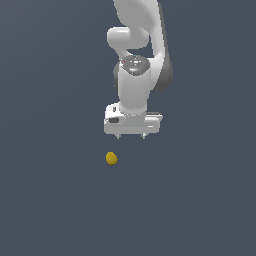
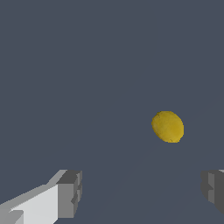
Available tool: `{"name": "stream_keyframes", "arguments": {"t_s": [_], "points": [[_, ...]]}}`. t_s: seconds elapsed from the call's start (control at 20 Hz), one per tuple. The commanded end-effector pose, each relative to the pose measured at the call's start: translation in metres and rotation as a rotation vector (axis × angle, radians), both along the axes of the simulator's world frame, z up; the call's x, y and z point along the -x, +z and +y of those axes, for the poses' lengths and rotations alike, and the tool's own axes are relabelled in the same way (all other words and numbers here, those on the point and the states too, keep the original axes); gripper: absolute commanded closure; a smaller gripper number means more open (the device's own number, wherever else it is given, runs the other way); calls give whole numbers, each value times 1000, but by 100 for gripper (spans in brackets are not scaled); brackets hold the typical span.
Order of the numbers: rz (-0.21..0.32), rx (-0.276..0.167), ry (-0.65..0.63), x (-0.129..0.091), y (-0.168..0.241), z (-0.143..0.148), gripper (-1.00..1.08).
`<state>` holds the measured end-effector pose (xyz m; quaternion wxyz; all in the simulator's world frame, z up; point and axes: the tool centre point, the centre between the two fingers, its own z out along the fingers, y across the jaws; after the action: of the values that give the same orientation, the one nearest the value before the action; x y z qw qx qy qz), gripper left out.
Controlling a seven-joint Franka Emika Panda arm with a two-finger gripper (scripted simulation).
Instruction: Pick up the object and move it to a goal position.
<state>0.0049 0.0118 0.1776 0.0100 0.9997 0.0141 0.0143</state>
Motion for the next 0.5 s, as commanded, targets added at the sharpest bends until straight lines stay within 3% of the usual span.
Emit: {"name": "stream_keyframes", "arguments": {"t_s": [0.0, 0.45], "points": [[0, 0, 0, 0, 0, 0, -92], [2, -30, 10, 4, 8, 29, -92]]}}
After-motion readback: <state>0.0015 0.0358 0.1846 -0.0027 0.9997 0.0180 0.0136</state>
